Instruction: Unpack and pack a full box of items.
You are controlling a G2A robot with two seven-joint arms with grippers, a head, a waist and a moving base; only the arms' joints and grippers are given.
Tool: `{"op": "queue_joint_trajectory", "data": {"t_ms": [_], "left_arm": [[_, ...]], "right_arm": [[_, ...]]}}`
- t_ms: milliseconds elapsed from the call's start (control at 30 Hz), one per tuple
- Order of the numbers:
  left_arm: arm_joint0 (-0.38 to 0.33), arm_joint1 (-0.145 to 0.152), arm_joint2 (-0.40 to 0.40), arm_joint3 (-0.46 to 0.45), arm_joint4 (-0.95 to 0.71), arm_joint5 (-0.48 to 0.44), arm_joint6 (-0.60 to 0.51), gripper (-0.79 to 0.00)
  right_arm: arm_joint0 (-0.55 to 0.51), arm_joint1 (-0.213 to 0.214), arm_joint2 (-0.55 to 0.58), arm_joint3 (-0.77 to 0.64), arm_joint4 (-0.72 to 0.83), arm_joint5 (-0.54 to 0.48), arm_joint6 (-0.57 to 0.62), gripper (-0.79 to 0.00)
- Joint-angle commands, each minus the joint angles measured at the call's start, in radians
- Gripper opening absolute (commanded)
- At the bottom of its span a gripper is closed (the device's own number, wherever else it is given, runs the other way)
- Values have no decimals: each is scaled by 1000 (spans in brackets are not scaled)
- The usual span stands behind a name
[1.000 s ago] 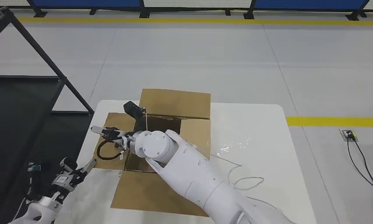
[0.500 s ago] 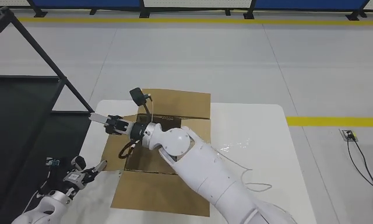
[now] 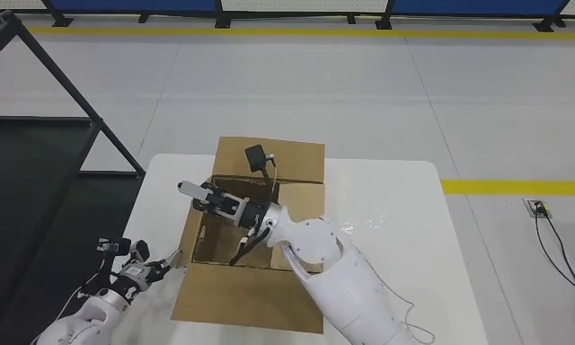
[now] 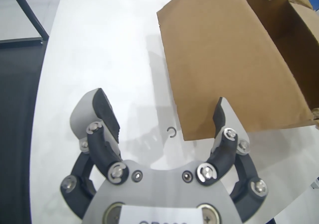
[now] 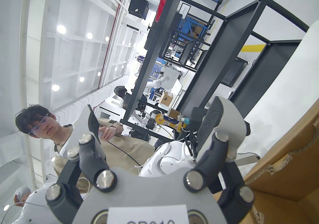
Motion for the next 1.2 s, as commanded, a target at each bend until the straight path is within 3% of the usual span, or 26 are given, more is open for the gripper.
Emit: {"op": "queue_joint_trajectory", "data": {"t_ms": [0, 367, 833, 1033, 1167], "left_arm": [[-9, -1, 10, 6, 3, 0, -3, 0], [-46, -5, 50, 45, 25, -4, -20, 0], [-55, -5, 60, 65, 50, -10, -17, 0], [-39, -2, -3, 65, -10, 2, 20, 0], [9, 4, -76, 16, -22, -7, 52, 0]], "right_arm": [[-21, 6, 10, -35, -8, 17, 9, 0], [-65, 22, 25, -114, -22, 41, 30, 0], [-57, 28, 19, -102, 10, 22, 57, 0], [-46, 29, 13, -84, 22, 17, 64, 0], [-37, 30, 13, -77, 25, 21, 68, 0]]}}
